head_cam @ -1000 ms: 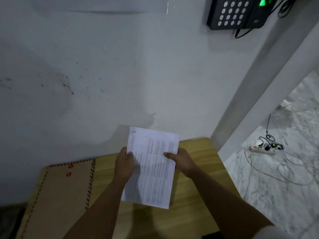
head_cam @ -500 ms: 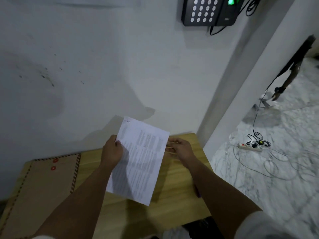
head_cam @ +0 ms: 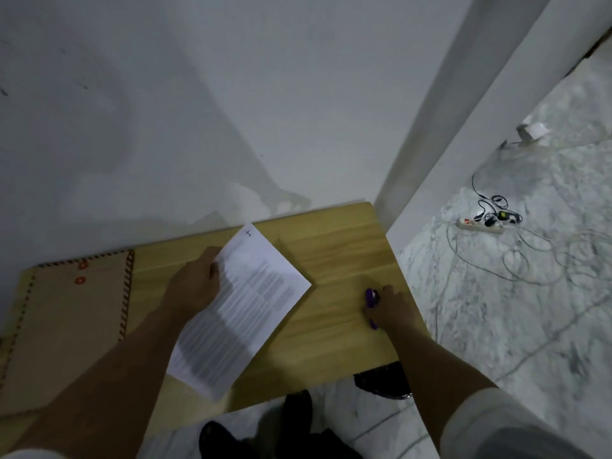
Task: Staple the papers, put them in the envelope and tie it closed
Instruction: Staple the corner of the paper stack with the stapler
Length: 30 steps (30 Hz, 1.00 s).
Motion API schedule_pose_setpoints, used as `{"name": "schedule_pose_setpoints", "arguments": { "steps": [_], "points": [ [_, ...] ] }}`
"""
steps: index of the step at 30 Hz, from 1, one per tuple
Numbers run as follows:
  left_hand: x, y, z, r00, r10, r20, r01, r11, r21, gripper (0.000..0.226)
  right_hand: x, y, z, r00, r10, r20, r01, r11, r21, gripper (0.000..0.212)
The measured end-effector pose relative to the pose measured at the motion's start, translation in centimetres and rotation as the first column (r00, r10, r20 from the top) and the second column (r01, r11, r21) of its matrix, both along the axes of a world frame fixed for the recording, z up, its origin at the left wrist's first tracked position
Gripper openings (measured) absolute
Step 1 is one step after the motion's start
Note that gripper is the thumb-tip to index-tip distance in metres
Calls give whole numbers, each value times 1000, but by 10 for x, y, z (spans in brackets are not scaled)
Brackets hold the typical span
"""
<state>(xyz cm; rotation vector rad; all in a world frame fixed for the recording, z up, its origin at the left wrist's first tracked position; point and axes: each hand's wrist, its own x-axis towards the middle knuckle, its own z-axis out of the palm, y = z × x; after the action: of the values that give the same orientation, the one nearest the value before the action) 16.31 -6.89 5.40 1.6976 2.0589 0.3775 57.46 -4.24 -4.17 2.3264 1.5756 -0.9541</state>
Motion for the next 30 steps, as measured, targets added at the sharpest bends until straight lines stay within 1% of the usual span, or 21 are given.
{"name": "schedule_pose_setpoints", "arguments": {
  "steps": [2, 3, 4, 6, 7, 8, 9, 11, 12, 15, 17, 18, 19, 20, 23, 24, 25, 27, 30],
  "points": [
    [4, -6, -3, 999, -47, -19, 47, 999, -12, 52, -4, -7, -10, 1000, -3, -13, 4, 998, 63, 49],
    [6, -8, -2, 997, -70, -24, 70, 997, -17, 59, -7, -9, -13, 1000, -12, -25, 14, 995, 94, 42],
    [8, -10, -2, 995, -96, -25, 95, 995, -22, 64, -9, -9, -14, 999, -26, -38, 30, 993, 115, 40],
    [10, -11, 1, 987, -159, -32, 158, 987, -28, 69, -13, -5, -13, 994, -73, -81, 80, 993, 92, 42],
    [10, -11, 3, 982, -184, -29, 183, 982, -40, 71, -16, 0, -8, 985, -112, -132, 120, 991, 59, 43],
    [9, -11, 5, 979, -202, -19, 201, 978, -55, 71, -18, 6, -3, 961, -177, -214, 185, 983, 17, 43],
    [8, -10, 8, 976, -218, -7, 217, 974, -62, 71, -21, 13, 3, 909, -269, -318, 273, 961, -30, 42],
    [7, -6, 16, 966, -257, -5, 256, 965, -53, 68, -29, 25, 23, 741, -432, -514, 424, 895, -141, 41],
    [7, -4, 21, 961, -276, -12, 275, 960, -45, 66, -34, 32, 35, 657, -464, -595, 454, 873, -180, 40],
    [4, 5, 41, 956, -293, -32, 292, 956, -31, 65, -48, 50, 75, 426, -427, -797, 435, 870, -233, 40],
    [1, 11, 53, 958, -285, -34, 285, 959, -12, 66, -58, 63, 101, 258, -403, -878, 407, 870, -279, 35],
    [-1, 13, 60, 959, -282, -27, 282, 959, -1, 68, -63, 69, 112, 209, -386, -899, 390, 876, -285, 34],
    [-2, 15, 66, 959, -282, -22, 282, 959, 11, 69, -68, 74, 122, 187, -365, -912, 364, 888, -281, 35],
    [-3, 17, 72, 960, -280, -24, 281, 959, 23, 69, -73, 78, 131, 196, -340, -920, 338, 904, -263, 39],
    [-4, 21, 88, 959, -281, -30, 283, 957, 71, 64, -82, 88, 151, 232, -280, -932, 252, 942, -221, 64],
    [-4, 22, 92, 958, -285, -35, 287, 954, 85, 63, -85, 90, 157, 237, -274, -932, 234, 947, -219, 69],
    [-5, 24, 96, 957, -289, -39, 291, 952, 97, 63, -87, 93, 162, 235, -270, -934, 214, 952, -221, 67],
    [-8, 27, 102, 952, -300, -61, 305, 945, 117, 63, -90, 96, 171, 212, -287, -934, 168, 952, -255, 58],
    [-9, 29, 111, 948, -311, -73, 318, 938, 138, 60, -90, 99, 176, 100, -356, -929, 88, 933, -348, 53]
  ]
}}
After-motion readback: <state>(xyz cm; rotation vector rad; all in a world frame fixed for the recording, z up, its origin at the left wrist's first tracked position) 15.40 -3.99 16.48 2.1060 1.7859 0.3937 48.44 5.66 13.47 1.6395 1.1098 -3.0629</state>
